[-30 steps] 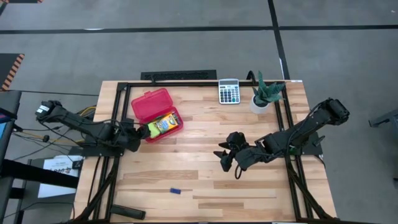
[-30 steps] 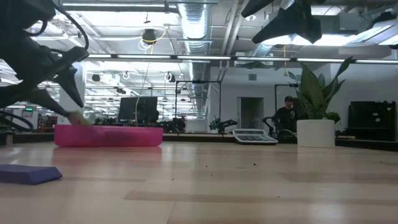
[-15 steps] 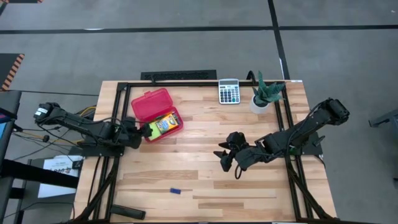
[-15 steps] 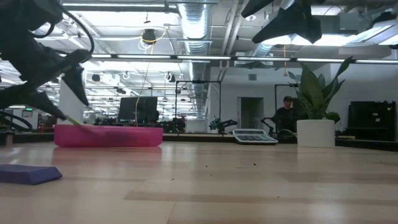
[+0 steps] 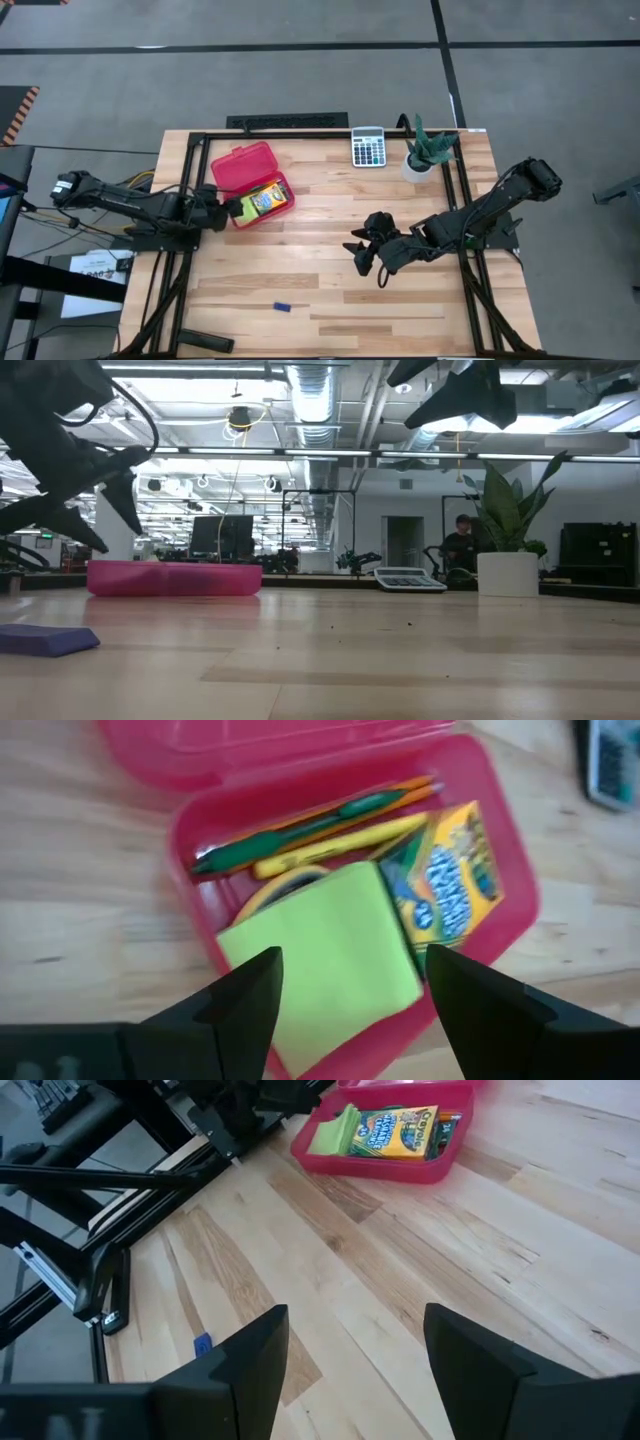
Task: Pack school essentials
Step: Put the purple eraser into the red supply box
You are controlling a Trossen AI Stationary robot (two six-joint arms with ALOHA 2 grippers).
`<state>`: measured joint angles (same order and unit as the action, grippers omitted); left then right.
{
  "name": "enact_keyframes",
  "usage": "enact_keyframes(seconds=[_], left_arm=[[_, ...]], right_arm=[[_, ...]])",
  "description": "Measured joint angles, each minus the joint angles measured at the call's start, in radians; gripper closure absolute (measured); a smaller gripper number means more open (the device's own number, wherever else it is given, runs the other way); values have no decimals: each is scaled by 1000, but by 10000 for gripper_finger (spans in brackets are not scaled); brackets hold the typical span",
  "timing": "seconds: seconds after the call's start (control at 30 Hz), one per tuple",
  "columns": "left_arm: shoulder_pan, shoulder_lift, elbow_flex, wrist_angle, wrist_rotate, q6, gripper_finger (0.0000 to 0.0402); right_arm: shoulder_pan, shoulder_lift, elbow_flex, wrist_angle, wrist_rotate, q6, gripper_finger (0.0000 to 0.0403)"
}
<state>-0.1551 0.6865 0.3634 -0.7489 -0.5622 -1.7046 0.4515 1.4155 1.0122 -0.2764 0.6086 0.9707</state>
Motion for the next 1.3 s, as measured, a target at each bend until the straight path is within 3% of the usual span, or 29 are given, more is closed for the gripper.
enact_keyframes(seconds=[0.17, 0.4, 0.47, 0.6, 0.83, 1.07, 1.3], left_arm=[[3, -49, 0, 154, 72, 216, 158], [-74, -19, 1, 632, 524, 565, 176], [-148, 20, 1, 777, 588, 637, 181], [-335, 132, 2, 989, 504, 755, 186], [-559, 389, 2, 1089, 318, 923, 155], [-623, 672, 127, 1168, 246, 1207, 119], [-625, 943, 249, 1168, 227, 1289, 114]], right_arm=[[0, 0, 0, -2, -2, 0, 166], [22, 28, 0, -2, -6, 25, 166], [36, 51, -2, -11, -11, 36, 166], [64, 107, -2, 9, -12, 91, 166], [109, 180, 1, 84, -11, 142, 166], [131, 230, 0, 101, -18, 197, 166], [136, 243, 0, 113, -23, 236, 166]])
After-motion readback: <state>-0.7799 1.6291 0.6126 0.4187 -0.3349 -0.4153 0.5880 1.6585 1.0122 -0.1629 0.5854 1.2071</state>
